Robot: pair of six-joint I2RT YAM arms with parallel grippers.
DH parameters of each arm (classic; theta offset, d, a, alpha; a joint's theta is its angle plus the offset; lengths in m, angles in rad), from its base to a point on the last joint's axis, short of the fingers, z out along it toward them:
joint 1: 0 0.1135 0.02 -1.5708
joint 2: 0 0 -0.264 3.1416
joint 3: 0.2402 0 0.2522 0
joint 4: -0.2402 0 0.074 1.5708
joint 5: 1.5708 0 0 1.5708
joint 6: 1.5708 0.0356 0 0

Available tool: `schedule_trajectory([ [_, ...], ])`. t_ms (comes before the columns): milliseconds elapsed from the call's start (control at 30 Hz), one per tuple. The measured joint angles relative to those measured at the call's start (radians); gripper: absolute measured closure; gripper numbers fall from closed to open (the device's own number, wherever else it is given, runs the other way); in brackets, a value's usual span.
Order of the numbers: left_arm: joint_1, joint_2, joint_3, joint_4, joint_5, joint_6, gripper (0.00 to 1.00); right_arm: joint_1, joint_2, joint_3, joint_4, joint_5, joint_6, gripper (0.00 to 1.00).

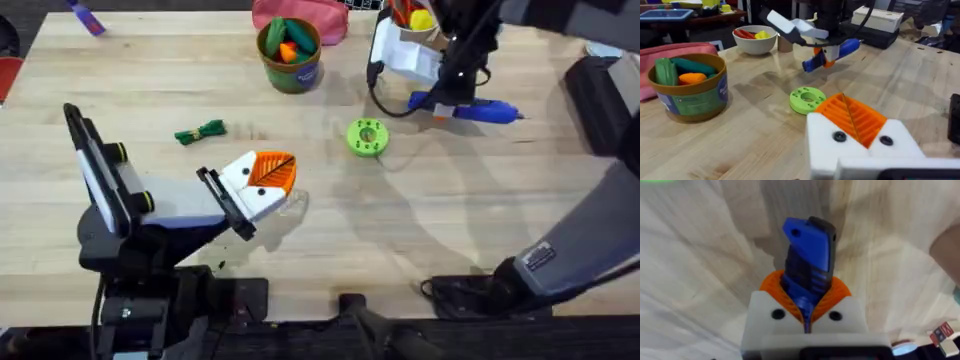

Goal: Pick up the gripper from the table and insert it into the empty holder that is missing its gripper. Then pick up a screw, insert it into the mounting hole, and use the screwdriver to tighten it. Finally, clean up the table by picking up the vegetable and placing it into the bucket.

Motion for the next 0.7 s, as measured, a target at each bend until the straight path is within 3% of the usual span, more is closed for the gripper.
schedule_trajectory([
  [300,0.0,0.0,0.0,0.0,0.0,0.0,0.995,0.0,0.031,0.0,0.05,-0.069,-0.002,0.957],
  [333,0.0,0.0,0.0,0.0,0.0,0.0,0.995,0.0,0.031,0.0,0.052,-0.073,-0.001,0.864],
  [500,0.0,0.0,0.0,0.0,0.0,0.0,0.995,0.0,0.031,0.0,0.054,-0.075,-0.003,0.128],
  [533,0.0,0.0,0.0,0.0,0.0,0.0,0.995,0.0,0.031,0.0,0.054,-0.075,-0.008,0.043],
  [700,0.0,0.0,0.0,0.0,0.0,0.0,0.995,0.0,0.031,0.0,0.053,-0.075,0.004,0.01],
])
